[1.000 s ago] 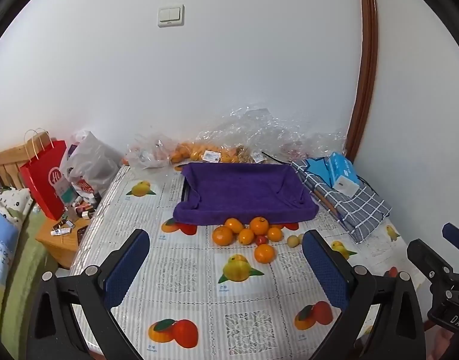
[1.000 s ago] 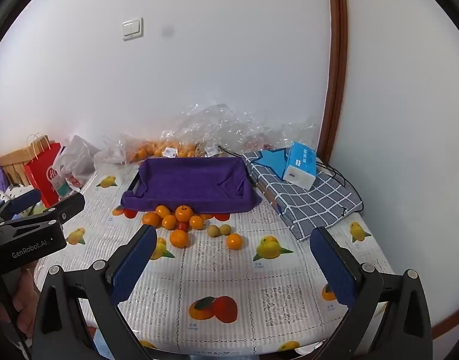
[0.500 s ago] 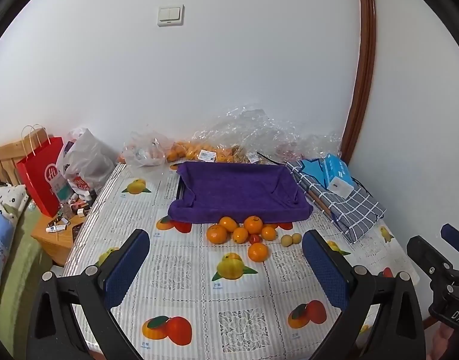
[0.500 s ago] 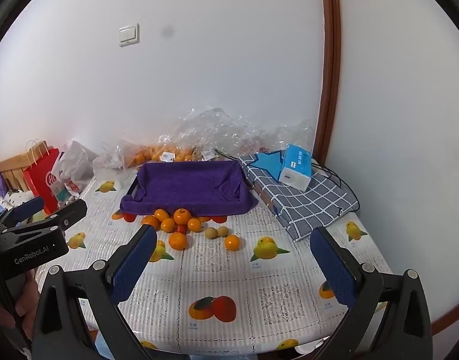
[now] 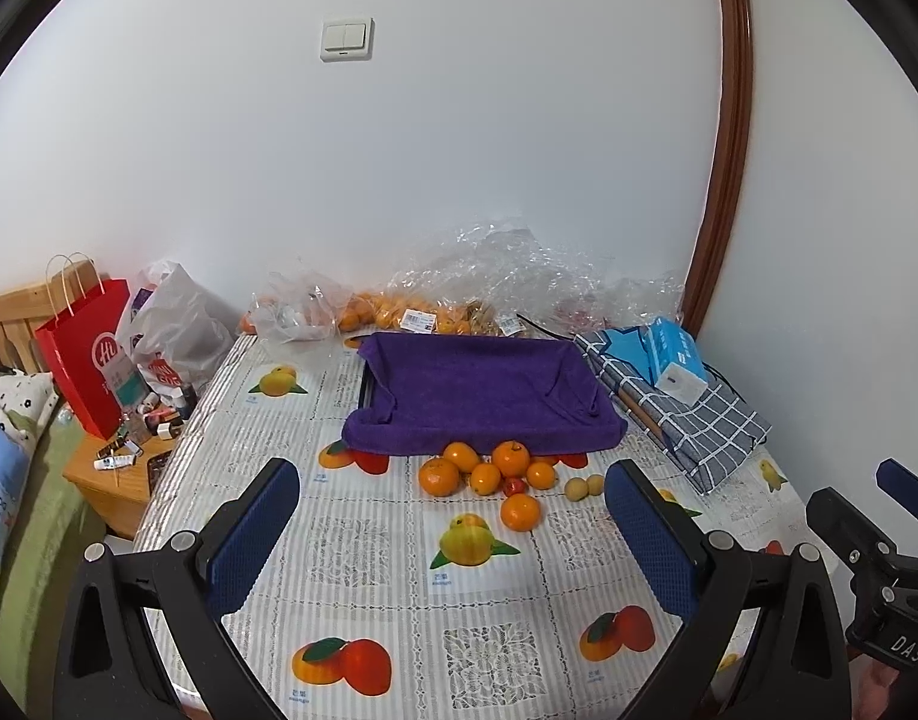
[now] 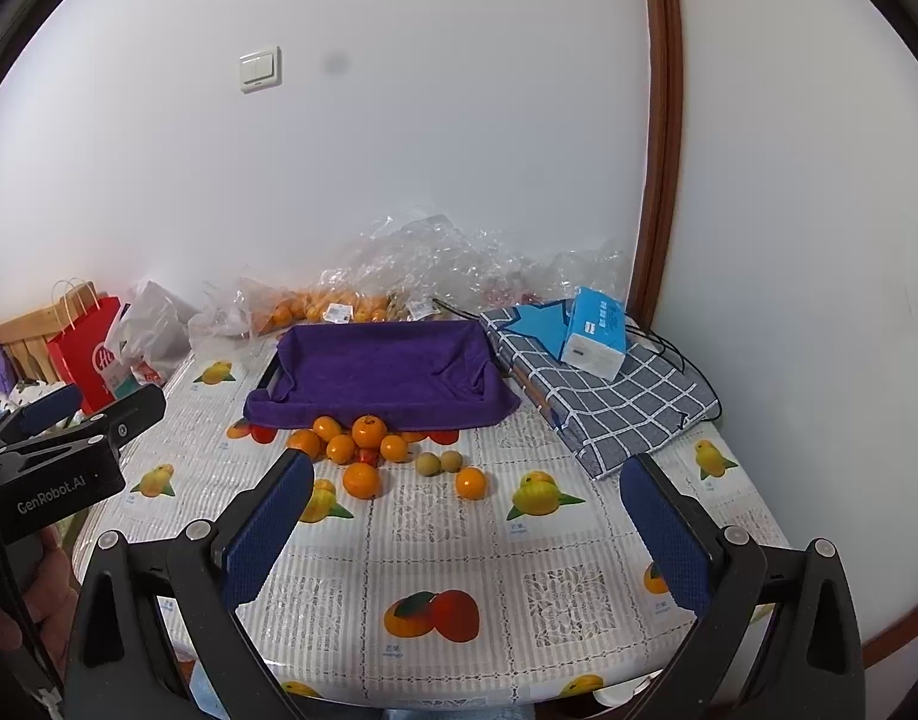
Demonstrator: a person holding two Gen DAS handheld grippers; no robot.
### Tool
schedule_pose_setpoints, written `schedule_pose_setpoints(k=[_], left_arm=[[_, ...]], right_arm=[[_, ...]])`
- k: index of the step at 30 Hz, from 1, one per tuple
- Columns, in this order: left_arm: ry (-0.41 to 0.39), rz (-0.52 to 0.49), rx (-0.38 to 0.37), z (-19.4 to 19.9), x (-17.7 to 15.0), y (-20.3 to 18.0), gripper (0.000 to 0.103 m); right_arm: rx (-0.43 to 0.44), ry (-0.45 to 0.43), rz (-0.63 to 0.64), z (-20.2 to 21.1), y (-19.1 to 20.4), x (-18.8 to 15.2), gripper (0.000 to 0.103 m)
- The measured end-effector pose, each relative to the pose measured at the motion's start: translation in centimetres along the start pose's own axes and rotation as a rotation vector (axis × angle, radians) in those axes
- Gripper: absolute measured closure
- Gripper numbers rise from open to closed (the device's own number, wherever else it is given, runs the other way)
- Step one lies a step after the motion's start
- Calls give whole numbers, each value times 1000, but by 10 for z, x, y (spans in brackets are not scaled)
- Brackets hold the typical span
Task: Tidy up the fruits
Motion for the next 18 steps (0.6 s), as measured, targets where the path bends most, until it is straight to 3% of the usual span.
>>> schedule_pose_setpoints(k=[18], left_arm=[[14, 9, -4, 1, -2, 0, 1]], right_arm=[[5, -26, -11, 8, -3, -2, 2]])
Point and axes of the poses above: each gripper's, at about its wrist camera, not at the fingertips, and z roughly against the way its jaws point, y to its left, x to its top, the point moved 3 cm from there along -z, roughly the way its jaws point, and after that the axes turned 7 degrees about y, right-handed, at the moved point
